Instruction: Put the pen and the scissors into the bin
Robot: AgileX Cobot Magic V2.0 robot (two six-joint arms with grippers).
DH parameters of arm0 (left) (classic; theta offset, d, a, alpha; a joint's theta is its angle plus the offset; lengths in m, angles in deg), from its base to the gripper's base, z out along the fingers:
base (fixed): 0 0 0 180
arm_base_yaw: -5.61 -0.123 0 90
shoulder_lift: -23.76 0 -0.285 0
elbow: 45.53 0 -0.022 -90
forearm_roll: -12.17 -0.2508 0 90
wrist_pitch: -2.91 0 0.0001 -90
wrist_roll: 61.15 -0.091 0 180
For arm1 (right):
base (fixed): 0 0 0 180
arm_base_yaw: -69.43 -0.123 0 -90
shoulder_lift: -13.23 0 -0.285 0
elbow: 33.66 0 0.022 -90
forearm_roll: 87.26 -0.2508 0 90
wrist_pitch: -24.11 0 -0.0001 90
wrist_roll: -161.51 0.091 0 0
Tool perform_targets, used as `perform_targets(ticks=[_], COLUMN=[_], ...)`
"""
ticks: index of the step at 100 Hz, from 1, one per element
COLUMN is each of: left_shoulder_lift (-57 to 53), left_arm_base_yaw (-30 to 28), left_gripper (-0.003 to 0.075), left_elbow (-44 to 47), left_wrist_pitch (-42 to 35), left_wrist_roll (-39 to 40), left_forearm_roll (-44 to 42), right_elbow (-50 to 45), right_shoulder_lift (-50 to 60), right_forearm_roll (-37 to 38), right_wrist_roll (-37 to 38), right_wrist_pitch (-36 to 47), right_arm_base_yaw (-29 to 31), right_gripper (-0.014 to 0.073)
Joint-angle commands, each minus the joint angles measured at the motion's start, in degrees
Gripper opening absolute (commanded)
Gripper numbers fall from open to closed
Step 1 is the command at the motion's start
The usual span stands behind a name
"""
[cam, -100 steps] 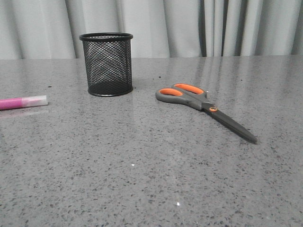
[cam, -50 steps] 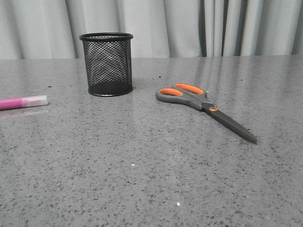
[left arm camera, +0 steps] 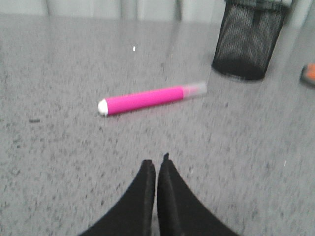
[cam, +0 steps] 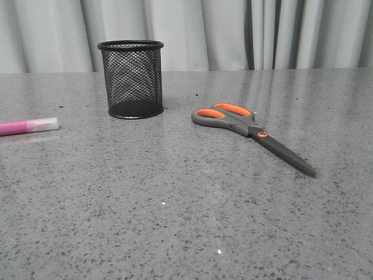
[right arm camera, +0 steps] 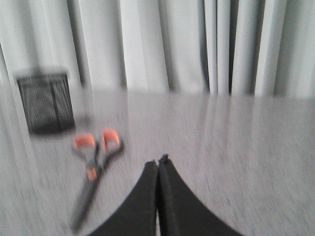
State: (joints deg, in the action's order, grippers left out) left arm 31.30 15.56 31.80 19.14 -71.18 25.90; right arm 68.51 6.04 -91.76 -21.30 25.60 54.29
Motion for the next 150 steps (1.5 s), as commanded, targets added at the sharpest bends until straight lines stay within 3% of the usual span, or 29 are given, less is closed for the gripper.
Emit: perform_targets(ticks=[1, 11, 26, 30, 38, 45, 76, 88, 98, 109, 115, 121, 150], left_shoulder_lift=[-1.79, -1.79, -1.79, -1.79, -1.79, -1.79, -1.79, -1.69, -0.22, 4.96, 8.77, 13.56, 37.76], left_arm_base_yaw=[0.06, 0.06, 0.06, 0.06, 0.06, 0.06, 0.17, 0.17, 0.17, 0.17, 0.17, 0.17, 0.17], left_gripper=[-0.0019, -0.0019, -0.0019, -0.0019, -0.0019, -0.0019, -0.0019, -0.0018, 0.0009, 0.0167, 0.0273, 0.0317, 0.0187], left_elbow=[2.47, 2.47, 2.47, 2.47, 2.47, 2.47, 1.41, -2.64, -7.92, -15.63, -20.08, -25.43, -45.29], left_wrist_pitch=[-7.82, -8.21, -8.23, -8.23, -8.21, -9.63, -12.97, -12.67, -10.43, -3.93, 1.75, 6.95, 22.67], left_wrist_roll=[0.32, 0.32, 0.32, 0.57, 1.7, 1.7, 1.58, -1.26, -5.98, -6.75, -6.75, -6.75, -6.75], left_forearm_roll=[2.84, 3.9, 6.0, 13.14, 36.78, 46.25, 58.69, 55.22, 48.73, 36.97, 30.09, 24.68, -0.03], right_elbow=[-0.82, -0.82, -0.82, -0.82, -0.82, -0.82, 1.11, 5.17, 10.22, 16.0, 19.28, 22.08, 28.41], right_shoulder_lift=[1.09, 1.09, 1.09, 1.09, 1.09, 1.09, 1.09, 0.74, -1.27, -5.48, -8.35, -10.92, -21.79], right_forearm_roll=[-7.19, -14.4, -15.09, -15.09, -15.09, -15.09, -16.51, -16.6, -16.6, -16.5, -15.48, -14.57, -14.32], right_wrist_roll=[2.27, 4.41, 4.41, 4.41, 4.41, 4.41, 4.55, 4.55, 4.55, 4.55, 4.55, 4.39, 2.81], right_wrist_pitch=[11.94, 15.61, 16.64, 16.64, 16.64, 16.78, 16.91, 16.17, 11.49, 1.87, -4.19, -8.97, -10.44], right_arm_base_yaw=[0.37, 0.37, 0.37, 0.37, 0.37, 0.37, 0.37, 0.37, 0.37, 0.37, 0.37, 0.37, 0.37], right_gripper=[-0.0069, -0.0069, -0.0069, -0.0069, -0.0069, -0.0069, -0.0065, 0.0015, 0.0204, 0.0391, 0.0407, 0.0395, 0.039])
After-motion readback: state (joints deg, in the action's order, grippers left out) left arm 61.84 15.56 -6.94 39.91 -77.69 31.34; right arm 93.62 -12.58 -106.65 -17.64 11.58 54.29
